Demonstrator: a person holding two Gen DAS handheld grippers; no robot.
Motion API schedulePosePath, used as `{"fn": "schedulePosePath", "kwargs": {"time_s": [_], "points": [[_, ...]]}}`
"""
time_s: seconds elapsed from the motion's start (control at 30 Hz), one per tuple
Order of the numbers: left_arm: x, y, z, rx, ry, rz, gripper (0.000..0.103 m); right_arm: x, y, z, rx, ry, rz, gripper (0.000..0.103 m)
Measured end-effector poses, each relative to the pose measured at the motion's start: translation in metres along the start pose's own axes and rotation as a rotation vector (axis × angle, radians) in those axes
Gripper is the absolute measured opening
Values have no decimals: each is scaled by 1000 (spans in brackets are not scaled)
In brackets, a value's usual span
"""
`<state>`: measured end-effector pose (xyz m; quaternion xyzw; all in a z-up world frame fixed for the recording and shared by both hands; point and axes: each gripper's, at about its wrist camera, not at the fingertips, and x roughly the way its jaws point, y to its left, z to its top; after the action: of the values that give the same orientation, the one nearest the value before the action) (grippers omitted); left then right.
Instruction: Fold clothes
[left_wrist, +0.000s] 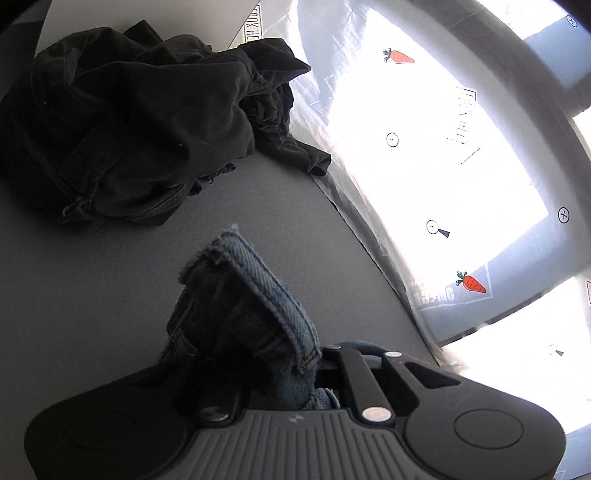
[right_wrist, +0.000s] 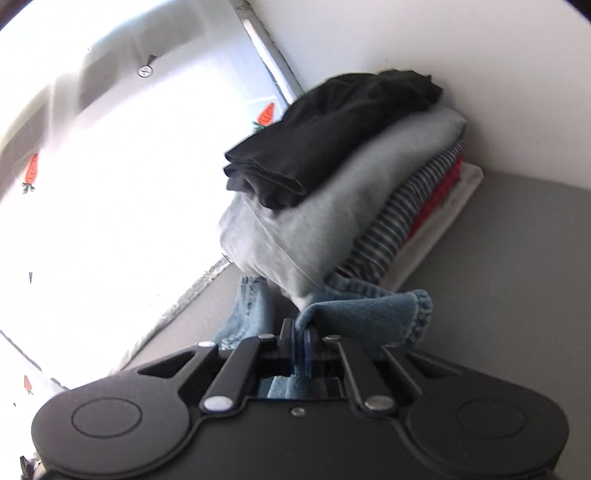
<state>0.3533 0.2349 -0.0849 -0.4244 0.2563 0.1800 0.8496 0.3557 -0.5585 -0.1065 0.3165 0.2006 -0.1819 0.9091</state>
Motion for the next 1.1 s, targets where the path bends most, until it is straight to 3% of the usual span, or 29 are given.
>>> {"fn": "schedulePosePath", "kwargs": {"time_s": [0.17, 0.23, 0.3, 0.4, 0.63, 0.7, 0.77, 0.8, 0.83, 0.87, 1.0, 1.1], "points": [[-29, -43, 44, -1, -133, -241, 8, -46, 36, 40, -29, -203, 67, 5], [-45, -40, 50, 5, -155, -281, 8, -76, 39, 49, -48, -296, 72, 5], [-59, -26, 45, 35, -151, -249, 8, -99, 34, 50, -60, -336, 59, 5], [-75, 14, 19, 51, -110, -150, 8, -122, 9, 35, -77, -296, 15, 5], [-80, 147, -61, -100, 72, 173, 8, -100, -74, -58, -12, 86, -238, 5], [-82, 169, -80, -124, 94, 235, 9, -96, -95, -82, 41, 157, -255, 6], [-85, 170, -83, -125, 79, 229, 10, -101, -111, -96, 121, 167, -223, 13], [-87, 169, -83, -121, 71, 224, 11, -104, -117, -100, 163, 163, -206, 22], [-87, 167, -82, -111, 68, 226, 13, -106, -122, -101, 193, 163, -206, 39], [-85, 165, -80, -90, 73, 239, 13, -108, -125, -100, 217, 159, -214, 44], [-85, 142, -77, -7, 82, 302, 17, -109, -138, -102, 264, 162, -213, 48], [-101, 120, -82, 44, 33, 342, 21, -110, -144, -101, 300, 161, -198, 49]]}}
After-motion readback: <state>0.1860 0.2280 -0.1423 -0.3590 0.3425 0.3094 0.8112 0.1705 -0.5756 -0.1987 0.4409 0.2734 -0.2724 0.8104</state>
